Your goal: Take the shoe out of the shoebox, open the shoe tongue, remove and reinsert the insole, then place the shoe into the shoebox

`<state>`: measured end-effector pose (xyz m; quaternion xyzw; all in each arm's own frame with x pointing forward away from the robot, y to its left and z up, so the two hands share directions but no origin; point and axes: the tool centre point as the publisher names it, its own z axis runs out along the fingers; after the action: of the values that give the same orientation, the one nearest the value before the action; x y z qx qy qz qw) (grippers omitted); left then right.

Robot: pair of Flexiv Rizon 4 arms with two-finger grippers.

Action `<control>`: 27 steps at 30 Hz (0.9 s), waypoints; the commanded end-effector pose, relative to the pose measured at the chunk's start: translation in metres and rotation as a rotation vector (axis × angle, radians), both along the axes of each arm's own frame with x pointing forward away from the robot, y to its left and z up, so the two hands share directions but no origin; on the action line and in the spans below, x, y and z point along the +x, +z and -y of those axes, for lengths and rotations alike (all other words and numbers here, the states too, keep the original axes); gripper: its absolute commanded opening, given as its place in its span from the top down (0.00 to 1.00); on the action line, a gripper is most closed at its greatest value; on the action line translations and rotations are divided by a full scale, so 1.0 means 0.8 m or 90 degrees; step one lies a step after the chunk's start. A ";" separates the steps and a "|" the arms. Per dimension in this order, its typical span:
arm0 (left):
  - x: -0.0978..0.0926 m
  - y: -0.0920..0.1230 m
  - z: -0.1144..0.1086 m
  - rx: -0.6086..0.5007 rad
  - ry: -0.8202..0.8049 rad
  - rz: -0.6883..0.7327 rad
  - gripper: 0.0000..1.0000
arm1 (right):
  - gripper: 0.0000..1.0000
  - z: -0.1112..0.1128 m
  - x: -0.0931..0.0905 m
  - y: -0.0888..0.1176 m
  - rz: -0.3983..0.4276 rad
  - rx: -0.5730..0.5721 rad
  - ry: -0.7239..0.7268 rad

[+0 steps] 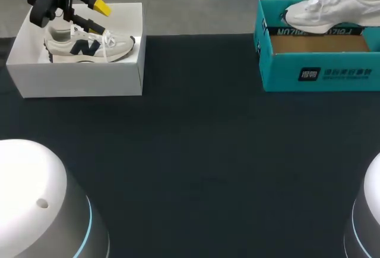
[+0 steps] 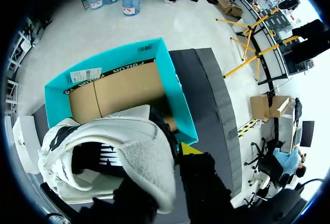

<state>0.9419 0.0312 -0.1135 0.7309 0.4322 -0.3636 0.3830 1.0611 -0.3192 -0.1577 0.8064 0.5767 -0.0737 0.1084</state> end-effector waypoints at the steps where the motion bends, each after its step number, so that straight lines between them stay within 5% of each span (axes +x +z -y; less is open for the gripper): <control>1: 0.000 0.001 0.000 0.002 0.000 0.001 0.00 | 1.00 0.000 -0.002 0.002 0.002 0.001 0.000; 9: 0.000 0.001 0.000 0.002 0.000 0.001 0.00 | 1.00 0.000 -0.002 0.002 0.002 0.001 0.000; 27: 0.000 0.001 0.000 0.002 0.000 0.001 0.00 | 1.00 0.016 0.006 -0.059 0.010 0.011 -0.030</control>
<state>0.9419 0.0312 -0.1135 0.7309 0.4322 -0.3636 0.3830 1.0640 -0.3296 -0.1965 0.8206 0.5575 -0.0679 0.1057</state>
